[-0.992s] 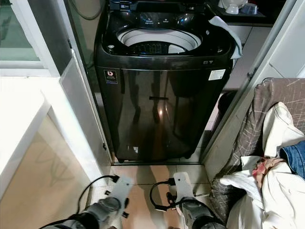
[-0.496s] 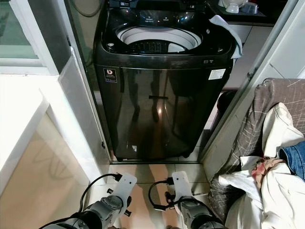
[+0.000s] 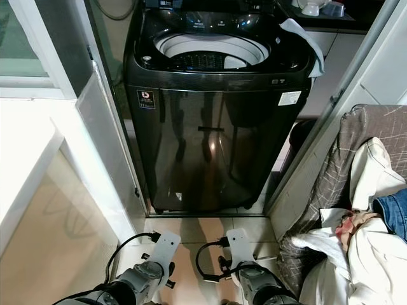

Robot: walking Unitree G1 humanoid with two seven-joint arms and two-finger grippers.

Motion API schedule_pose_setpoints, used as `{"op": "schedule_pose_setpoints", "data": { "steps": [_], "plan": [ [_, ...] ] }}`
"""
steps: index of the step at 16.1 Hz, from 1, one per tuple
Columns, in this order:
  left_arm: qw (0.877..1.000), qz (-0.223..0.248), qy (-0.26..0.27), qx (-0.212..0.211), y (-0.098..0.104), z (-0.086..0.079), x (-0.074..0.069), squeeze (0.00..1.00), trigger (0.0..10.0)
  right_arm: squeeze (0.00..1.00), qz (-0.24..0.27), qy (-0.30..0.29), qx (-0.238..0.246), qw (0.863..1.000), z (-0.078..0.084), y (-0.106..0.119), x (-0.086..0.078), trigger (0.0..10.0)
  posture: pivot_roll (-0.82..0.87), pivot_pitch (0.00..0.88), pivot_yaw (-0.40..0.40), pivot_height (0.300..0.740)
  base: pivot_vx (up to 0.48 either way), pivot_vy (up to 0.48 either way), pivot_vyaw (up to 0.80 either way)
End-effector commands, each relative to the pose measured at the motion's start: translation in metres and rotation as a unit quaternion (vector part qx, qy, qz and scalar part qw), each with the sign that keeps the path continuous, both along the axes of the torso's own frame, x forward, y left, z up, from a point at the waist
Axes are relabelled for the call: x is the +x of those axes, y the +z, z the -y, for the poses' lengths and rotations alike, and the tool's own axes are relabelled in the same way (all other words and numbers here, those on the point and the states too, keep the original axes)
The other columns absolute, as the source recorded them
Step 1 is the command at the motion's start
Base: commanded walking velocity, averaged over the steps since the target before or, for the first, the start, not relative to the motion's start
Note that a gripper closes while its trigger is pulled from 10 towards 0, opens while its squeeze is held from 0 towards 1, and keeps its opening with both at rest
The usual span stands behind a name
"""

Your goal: Clothes washing

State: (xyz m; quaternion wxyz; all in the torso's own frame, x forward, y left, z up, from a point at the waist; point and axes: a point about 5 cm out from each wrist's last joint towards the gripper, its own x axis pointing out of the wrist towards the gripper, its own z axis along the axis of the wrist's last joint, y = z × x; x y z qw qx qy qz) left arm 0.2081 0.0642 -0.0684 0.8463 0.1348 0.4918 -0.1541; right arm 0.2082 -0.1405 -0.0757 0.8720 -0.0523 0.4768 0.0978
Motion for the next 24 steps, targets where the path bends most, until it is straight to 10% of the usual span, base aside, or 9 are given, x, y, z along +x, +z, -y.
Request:
{"op": "schedule_pose_setpoints", "data": {
  "steps": [1,9,13,16,18,21,24],
  "plan": [
    [1.0,-0.003,-0.001,0.004,0.0,0.003,-0.001,0.0,10.0,0.0,0.009,0.005,-0.005,1.0,0.001,0.004,0.007,10.0,-0.01,0.004,-0.007,0.74,0.0,0.0,0.0],
    [1.0,0.01,-0.015,0.009,0.001,0.004,0.0,0.0,10.0,0.0,0.015,0.018,-0.015,1.0,0.004,0.003,0.005,10.0,-0.02,0.003,-0.01,0.74,0.0,0.0,0.0],
    [0.989,0.147,0.019,-0.014,0.012,0.007,0.012,0.0,10.0,0.0,0.183,0.024,0.008,0.983,0.009,0.05,0.064,10.0,-0.02,0.02,-0.011,0.74,0.0,0.0,0.0],
    [0.945,0.321,0.035,-0.049,0.06,-0.09,0.06,0.0,10.0,0.0,0.281,0.016,0.025,0.959,0.021,0.077,0.079,10.0,-0.03,0.024,-0.014,0.74,0.0,0.0,0.0],
    [0.917,0.395,0.002,-0.064,0.09,-0.084,0.065,0.0,10.0,0.0,0.337,0.016,0.032,0.941,0.023,0.094,0.079,10.0,-0.03,0.023,-0.015,0.74,0.0,0.0,0.0],
    [0.818,0.56,-0.087,-0.1,0.182,-0.067,0.07,0.0,10.0,0.0,0.49,0.039,0.01,0.871,0.022,0.148,0.064,10.0,-0.04,0.018,-0.01,0.74,0.0,0.0,0.0],
    [0.789,0.591,-0.122,-0.117,0.217,-0.061,0.069,0.0,10.0,0.0,0.537,0.027,-0.002,0.843,0.025,0.171,0.058,10.0,-0.04,0.015,-0.006,0.74,0.0,0.0,0.0]
  ]
}}
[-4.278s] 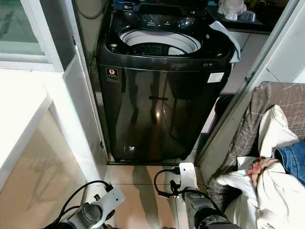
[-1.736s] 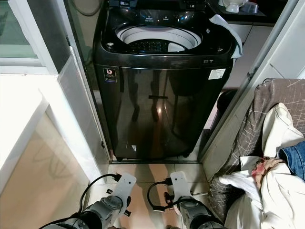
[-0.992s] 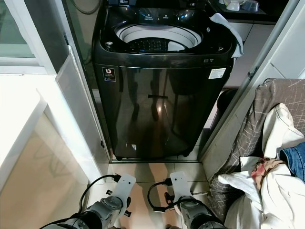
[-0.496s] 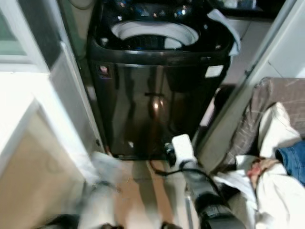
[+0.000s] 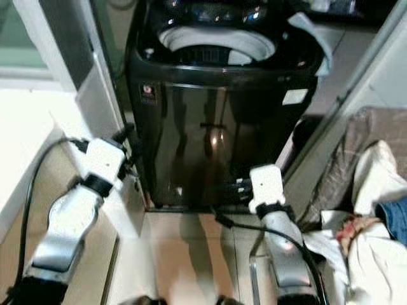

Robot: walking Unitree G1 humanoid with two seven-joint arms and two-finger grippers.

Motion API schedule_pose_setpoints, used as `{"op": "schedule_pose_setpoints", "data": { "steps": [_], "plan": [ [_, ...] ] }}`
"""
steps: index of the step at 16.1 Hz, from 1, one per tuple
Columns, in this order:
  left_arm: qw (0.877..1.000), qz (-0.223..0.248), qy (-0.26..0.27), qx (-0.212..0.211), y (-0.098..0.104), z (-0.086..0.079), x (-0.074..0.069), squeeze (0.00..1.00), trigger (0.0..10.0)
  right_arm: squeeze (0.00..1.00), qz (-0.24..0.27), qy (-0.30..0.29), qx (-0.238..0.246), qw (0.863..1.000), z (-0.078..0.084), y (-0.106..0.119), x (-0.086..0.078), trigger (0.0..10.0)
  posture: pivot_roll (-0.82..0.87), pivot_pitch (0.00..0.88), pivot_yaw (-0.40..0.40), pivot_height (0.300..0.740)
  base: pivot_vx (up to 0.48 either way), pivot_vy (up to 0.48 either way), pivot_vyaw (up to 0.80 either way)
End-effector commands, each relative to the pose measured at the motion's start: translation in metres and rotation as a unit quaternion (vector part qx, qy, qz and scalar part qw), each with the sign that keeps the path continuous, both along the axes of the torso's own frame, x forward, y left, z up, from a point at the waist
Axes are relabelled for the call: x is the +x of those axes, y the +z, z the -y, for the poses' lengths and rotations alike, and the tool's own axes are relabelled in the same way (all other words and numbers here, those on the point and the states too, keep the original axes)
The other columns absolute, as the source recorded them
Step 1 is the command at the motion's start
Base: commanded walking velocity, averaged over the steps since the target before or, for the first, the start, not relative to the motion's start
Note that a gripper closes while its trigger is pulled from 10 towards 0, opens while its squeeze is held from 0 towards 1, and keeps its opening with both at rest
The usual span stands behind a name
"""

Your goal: Clothes washing

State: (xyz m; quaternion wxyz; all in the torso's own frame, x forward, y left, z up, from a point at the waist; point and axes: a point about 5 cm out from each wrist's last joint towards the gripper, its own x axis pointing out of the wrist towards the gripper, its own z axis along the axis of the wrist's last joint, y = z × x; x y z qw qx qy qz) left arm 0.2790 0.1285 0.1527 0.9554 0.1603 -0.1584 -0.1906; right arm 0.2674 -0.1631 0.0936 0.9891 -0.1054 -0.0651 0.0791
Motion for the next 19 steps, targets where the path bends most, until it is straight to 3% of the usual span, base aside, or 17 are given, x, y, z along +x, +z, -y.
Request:
{"op": "schedule_pose_setpoints", "data": {
  "steps": [1,3,6,8,13,15,17,19],
  "plan": [
    [0.999,-0.004,-0.031,0.008,0.003,0.016,-0.002,0.0,10.0,0.0,0.009,-0.025,-0.007,1.0,0.006,0.008,0.005,10.0,-0.06,0.016,0.0,0.74,0.0,0.0,-0.79],
    [0.999,-0.001,-0.048,0.024,0.005,0.027,-0.004,0.0,10.0,0.0,0.029,-0.042,-0.014,0.999,0.008,0.019,0.012,10.0,-0.07,0.015,0.004,0.74,0.0,0.0,-0.78],
    [0.998,-0.015,-0.055,0.025,0.008,0.029,-0.002,0.0,10.0,0.0,0.043,-0.045,-0.025,0.998,0.005,0.028,0.021,10.0,-0.07,0.016,0.009,0.74,0.0,0.0,-0.77],
    [0.997,-0.026,-0.055,0.037,0.005,0.027,0.004,0.0,10.0,0.0,0.038,-0.077,-0.013,0.996,0.011,0.032,0.032,10.0,-0.07,0.014,0.013,0.74,0.0,0.0,-0.77],
    [0.997,-0.037,-0.055,0.043,0.0,0.028,0.005,0.0,10.0,0.0,0.022,-0.124,-0.009,0.992,0.021,0.027,0.036,10.0,-0.07,0.014,0.019,0.74,0.0,0.0,-0.76],
    [0.996,-0.043,-0.058,0.046,-0.002,0.029,0.004,0.0,10.0,0.0,0.022,-0.171,-0.034,0.985,0.035,0.03,0.041,10.0,-0.07,0.014,0.019,0.74,0.0,0.0,-0.76],
    [0.996,-0.046,-0.056,0.047,-0.003,0.027,0.005,0.0,10.0,0.0,0.001,-0.275,-0.054,0.96,0.072,0.029,0.04,10.0,-0.07,0.016,0.02,0.74,0.0,0.0,-0.76],
    [0.996,-0.048,-0.055,0.047,-0.004,0.026,0.005,0.0,10.0,0.0,-0.01,-0.326,-0.065,0.943,0.094,0.028,0.036,10.0,-0.07,0.016,0.02,0.74,0.0,0.0,-0.75]
  ]
}}
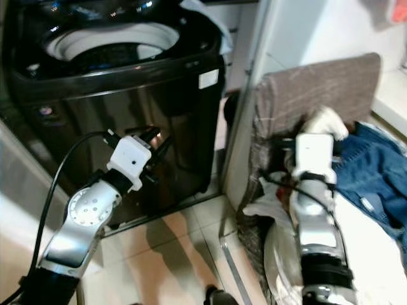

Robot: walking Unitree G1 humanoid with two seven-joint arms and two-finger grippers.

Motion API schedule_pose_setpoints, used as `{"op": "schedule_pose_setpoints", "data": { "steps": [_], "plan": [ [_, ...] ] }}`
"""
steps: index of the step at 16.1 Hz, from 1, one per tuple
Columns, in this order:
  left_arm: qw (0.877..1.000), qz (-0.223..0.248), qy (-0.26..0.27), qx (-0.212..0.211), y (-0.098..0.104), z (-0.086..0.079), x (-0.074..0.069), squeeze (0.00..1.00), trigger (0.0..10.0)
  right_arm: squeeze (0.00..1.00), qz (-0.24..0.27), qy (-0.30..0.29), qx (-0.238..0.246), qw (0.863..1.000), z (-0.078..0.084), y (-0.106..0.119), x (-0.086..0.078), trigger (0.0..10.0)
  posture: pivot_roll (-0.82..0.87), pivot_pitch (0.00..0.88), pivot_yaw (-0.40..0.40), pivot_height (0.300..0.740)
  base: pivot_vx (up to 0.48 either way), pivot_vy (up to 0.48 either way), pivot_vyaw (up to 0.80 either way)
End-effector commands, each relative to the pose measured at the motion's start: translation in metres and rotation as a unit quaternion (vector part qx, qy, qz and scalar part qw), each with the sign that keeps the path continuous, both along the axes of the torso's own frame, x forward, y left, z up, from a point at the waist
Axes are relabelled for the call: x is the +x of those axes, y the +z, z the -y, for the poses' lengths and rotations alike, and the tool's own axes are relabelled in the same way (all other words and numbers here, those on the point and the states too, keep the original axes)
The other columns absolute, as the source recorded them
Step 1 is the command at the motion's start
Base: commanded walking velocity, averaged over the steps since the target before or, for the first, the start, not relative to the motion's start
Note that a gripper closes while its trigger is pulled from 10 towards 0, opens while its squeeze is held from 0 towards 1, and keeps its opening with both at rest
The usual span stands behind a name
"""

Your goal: Clothes washing

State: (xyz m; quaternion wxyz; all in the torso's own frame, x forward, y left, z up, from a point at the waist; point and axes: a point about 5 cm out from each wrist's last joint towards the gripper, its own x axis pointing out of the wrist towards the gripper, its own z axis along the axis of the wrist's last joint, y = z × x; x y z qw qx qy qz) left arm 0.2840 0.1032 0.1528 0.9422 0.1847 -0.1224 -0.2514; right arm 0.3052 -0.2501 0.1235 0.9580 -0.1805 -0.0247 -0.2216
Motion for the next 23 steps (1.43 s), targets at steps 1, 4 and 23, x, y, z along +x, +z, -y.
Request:
{"op": "schedule_pose_setpoints", "data": {
  "steps": [1,4,23],
  "plan": [
    [1.0,-0.012,-0.003,0.006,-0.004,0.001,0.0,0.0,10.0,0.0,-0.005,-0.032,-0.004,0.999,0.013,0.001,-0.002,10.0,-0.08,0.018,0.019,0.74,0.0,0.0,-0.77],
    [1.0,-0.016,-0.003,0.007,-0.005,0.0,0.001,0.0,10.0,0.0,0.099,0.003,-0.056,0.994,0.007,0.056,0.005,10.0,-0.09,0.022,0.026,0.74,0.0,0.0,-0.77],
    [0.999,-0.018,-0.024,0.026,-0.007,0.005,0.004,0.0,10.0,0.0,-0.04,-0.044,0.071,0.996,0.047,-0.002,0.019,10.0,-0.08,0.009,0.045,0.74,0.0,0.0,-0.29]
  ]
}}
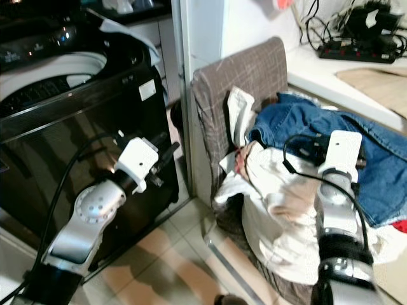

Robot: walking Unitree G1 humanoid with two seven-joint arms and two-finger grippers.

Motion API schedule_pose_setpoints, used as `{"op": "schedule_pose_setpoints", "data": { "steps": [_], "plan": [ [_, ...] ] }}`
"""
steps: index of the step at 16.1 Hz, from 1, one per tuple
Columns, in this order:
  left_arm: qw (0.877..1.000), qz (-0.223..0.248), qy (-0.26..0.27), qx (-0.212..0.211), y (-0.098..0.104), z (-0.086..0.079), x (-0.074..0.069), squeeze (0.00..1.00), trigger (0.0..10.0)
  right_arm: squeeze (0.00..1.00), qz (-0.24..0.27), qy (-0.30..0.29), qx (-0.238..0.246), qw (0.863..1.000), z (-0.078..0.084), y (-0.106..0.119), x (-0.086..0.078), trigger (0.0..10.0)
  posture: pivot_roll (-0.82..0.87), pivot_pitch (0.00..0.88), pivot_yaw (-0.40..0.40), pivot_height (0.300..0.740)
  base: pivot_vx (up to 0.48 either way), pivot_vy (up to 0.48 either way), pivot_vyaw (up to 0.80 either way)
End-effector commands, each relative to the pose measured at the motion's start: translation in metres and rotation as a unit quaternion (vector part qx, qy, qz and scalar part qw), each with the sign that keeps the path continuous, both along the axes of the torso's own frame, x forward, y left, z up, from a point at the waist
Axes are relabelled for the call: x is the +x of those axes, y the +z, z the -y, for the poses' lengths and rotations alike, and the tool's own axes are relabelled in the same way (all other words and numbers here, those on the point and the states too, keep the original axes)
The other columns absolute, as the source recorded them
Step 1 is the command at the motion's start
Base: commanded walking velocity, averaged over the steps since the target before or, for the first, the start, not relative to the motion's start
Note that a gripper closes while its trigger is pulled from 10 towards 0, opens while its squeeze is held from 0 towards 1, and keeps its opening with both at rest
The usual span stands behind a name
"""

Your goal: Clothes washing

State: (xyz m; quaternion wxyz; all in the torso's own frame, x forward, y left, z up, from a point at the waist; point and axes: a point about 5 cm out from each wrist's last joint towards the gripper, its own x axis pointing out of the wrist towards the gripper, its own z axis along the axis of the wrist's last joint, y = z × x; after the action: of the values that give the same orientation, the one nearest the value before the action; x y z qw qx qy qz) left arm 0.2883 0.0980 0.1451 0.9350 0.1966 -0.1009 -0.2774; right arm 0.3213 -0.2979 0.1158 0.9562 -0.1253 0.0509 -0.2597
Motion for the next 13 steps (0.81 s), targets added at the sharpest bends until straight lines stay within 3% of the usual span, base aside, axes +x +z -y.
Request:
{"op": "schedule_pose_setpoints", "data": {
  "steps": [1,4,7,8,9,10,13],
  "plan": [
    [1.0,0.003,-0.002,0.006,0.001,-0.002,-0.001,0.0,10.0,0.0,0.003,-0.002,0.04,0.999,0.0,-0.001,0.005,10.0,-0.07,0.015,0.045,0.74,0.0,0.0,0.0],
    [1.0,0.001,0.0,0.01,0.001,-0.004,-0.004,0.0,10.0,0.0,-0.006,-0.004,0.15,0.989,-0.005,-0.016,0.011,10.0,-0.05,0.037,0.052,0.74,0.0,0.0,0.0],
    [1.0,-0.002,0.0,0.017,0.002,-0.009,-0.009,0.0,10.0,0.0,-0.019,-0.007,0.177,0.984,-0.013,-0.022,0.015,10.0,-0.02,0.058,0.066,0.74,0.0,0.0,0.0],
    [1.0,-0.004,0.0,0.024,0.002,-0.012,-0.011,0.0,10.0,0.0,-0.038,-0.026,0.239,0.97,-0.016,-0.034,0.014,10.0,0.0,0.066,0.075,0.74,0.0,0.0,0.0],
    [1.0,-0.004,0.0,0.027,0.003,-0.014,-0.012,0.0,10.0,0.0,-0.045,-0.035,0.263,0.963,-0.018,-0.039,0.013,10.0,0.01,0.067,0.076,0.74,0.0,0.0,0.0],
    [1.0,-0.003,0.002,0.03,0.004,-0.016,-0.012,0.0,10.0,0.0,-0.049,-0.036,0.29,0.955,-0.023,-0.043,0.013,0.0,0.01,0.067,0.077,0.74,0.0,0.0,0.0],
    [0.999,-0.002,0.008,0.033,0.007,-0.017,-0.011,0.0,10.0,0.0,-0.045,-0.005,0.294,0.955,-0.039,-0.043,0.019,0.0,0.02,0.063,0.073,0.74,0.0,0.0,0.0]
  ]
}}
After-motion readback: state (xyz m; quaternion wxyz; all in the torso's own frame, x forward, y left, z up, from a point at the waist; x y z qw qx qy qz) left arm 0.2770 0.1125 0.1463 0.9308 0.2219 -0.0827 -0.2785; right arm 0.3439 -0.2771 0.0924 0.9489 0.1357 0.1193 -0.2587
